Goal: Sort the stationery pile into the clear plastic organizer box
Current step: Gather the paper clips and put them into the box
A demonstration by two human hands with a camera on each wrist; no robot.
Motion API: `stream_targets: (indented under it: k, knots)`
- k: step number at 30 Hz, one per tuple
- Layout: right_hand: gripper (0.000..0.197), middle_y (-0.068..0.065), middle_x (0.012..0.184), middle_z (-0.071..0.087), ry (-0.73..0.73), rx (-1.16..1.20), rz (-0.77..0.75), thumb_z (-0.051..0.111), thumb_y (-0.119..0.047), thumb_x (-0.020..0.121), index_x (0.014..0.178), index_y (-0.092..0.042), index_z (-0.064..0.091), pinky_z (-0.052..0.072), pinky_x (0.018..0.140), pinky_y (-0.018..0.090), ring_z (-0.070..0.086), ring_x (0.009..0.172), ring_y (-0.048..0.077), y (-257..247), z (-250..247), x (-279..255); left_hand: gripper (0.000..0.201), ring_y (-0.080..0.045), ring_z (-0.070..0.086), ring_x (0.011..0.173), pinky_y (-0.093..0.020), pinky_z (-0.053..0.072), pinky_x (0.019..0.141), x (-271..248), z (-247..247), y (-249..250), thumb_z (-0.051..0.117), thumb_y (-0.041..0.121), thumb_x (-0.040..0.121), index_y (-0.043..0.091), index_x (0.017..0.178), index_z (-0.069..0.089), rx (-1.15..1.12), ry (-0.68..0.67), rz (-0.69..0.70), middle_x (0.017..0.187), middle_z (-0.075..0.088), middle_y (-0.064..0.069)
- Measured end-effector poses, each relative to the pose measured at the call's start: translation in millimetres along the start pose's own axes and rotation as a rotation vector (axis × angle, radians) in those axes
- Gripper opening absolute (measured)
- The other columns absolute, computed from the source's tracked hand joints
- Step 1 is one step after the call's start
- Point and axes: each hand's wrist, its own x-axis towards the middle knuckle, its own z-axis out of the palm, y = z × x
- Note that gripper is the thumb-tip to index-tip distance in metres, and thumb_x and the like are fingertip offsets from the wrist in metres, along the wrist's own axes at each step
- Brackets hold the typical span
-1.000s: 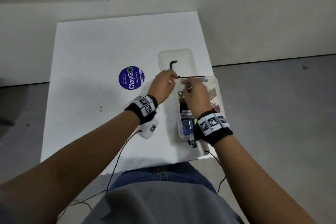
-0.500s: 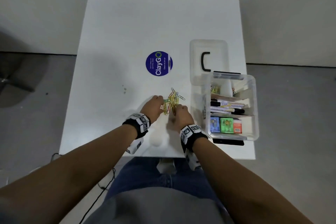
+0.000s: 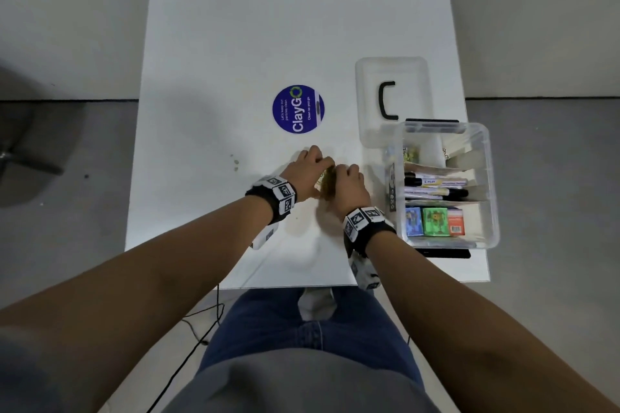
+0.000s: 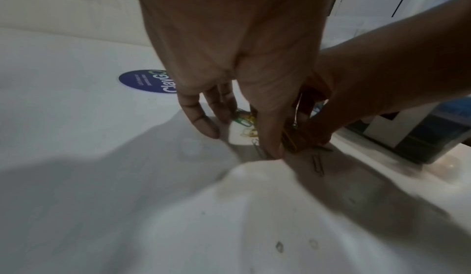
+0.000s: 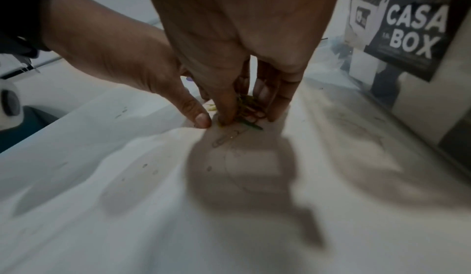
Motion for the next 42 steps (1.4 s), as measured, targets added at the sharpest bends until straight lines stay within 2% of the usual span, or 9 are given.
stream_targets:
  k: [5,11,19,24,27,31,34,37,42]
  knots:
    - [0.027,0.015,0.118,0.049,0.003,0.073,-0.014,0.054,-0.018,0.089,0.114,-0.007,0.05,0.047,0.081,0.04,0.054,0.107,0.035,4,0,0,0.035,-0.028,0.052,0.097,-0.042,0.051,0.084,-3,6,-2,0.074,0.017,0.079,0.014,0.107,0.055,-0.102,0.041,-0.001,0.11,0.047,-0.009]
    - [0.032,0.012,0.114,0.055,-0.01,0.057,-0.004,0.064,-0.018,0.083,0.111,-0.007,0.055,0.047,0.083,0.036,0.057,0.104,0.031,5,-9,-2,0.01,-0.03,0.056,0.088,-0.04,0.049,0.08,-2,-2,-4,0.062,0.016,0.089,0.011,0.096,0.058,-0.113,0.027,-0.062,0.1,0.053,-0.01]
    - [0.02,0.012,0.11,0.058,0.176,0.087,-0.154,0.05,-0.006,0.089,0.107,-0.006,0.059,0.046,0.076,0.034,0.059,0.099,0.031,3,-50,-22,0.01,-0.026,0.061,0.091,-0.034,0.046,0.078,-8,-25,-3,0.063,0.017,0.089,0.011,0.096,0.062,-0.195,0.014,-0.13,0.097,0.064,-0.007]
    - [0.012,0.007,0.098,0.064,0.398,0.345,-0.246,0.059,-0.014,0.09,0.1,-0.009,0.064,0.051,0.077,0.031,0.061,0.086,0.022,27,-106,-48,0.006,-0.011,0.058,0.069,-0.026,0.049,0.067,-18,-57,41,0.068,0.018,0.085,0.016,0.087,0.062,-0.5,0.186,-0.055,0.081,0.064,0.002]
    - [0.01,0.003,0.09,0.068,0.564,0.503,-0.184,0.065,-0.019,0.089,0.095,-0.012,0.065,0.051,0.073,0.024,0.063,0.079,0.014,61,-145,-60,0.008,-0.01,0.058,0.068,-0.018,0.046,0.06,-11,-77,87,0.068,0.017,0.085,0.013,0.09,0.063,-0.623,0.261,0.008,0.082,0.066,-0.002]
    - [0.009,0.003,0.087,0.07,0.673,0.559,-0.036,0.065,-0.016,0.087,0.095,-0.012,0.065,0.053,0.07,0.027,0.064,0.075,0.015,108,-181,-60,0.007,-0.007,0.055,0.066,-0.014,0.043,0.059,20,-89,148,0.066,0.017,0.086,0.012,0.091,0.063,-0.677,0.307,0.032,0.081,0.064,-0.001]
    - [0.01,0.007,0.089,0.071,0.665,0.499,0.088,0.065,-0.013,0.086,0.095,-0.008,0.065,0.044,0.067,0.021,0.063,0.076,0.018,136,-187,-46,0.006,-0.014,0.057,0.071,-0.027,0.05,0.067,45,-90,185,0.063,0.012,0.086,0.008,0.091,0.063,-0.653,0.311,0.036,0.08,0.063,-0.005]
    - [0.015,0.011,0.098,0.072,0.568,0.419,0.16,0.065,-0.013,0.087,0.101,-0.006,0.065,0.047,0.073,0.024,0.067,0.09,0.025,153,-178,-31,0.008,-0.023,0.061,0.079,-0.036,0.052,0.076,64,-84,210,0.062,0.009,0.084,0.005,0.091,0.062,-0.588,0.294,0.01,0.082,0.064,-0.005]
    - [0.024,0.015,0.106,0.07,0.467,0.373,0.157,0.058,-0.005,0.087,0.11,-0.004,0.066,0.05,0.084,0.03,0.067,0.097,0.028,155,-177,-28,0.015,-0.028,0.065,0.09,-0.036,0.053,0.081,79,-80,220,0.067,0.01,0.083,0.005,0.097,0.064,-0.489,0.227,-0.015,0.095,0.071,-0.014]
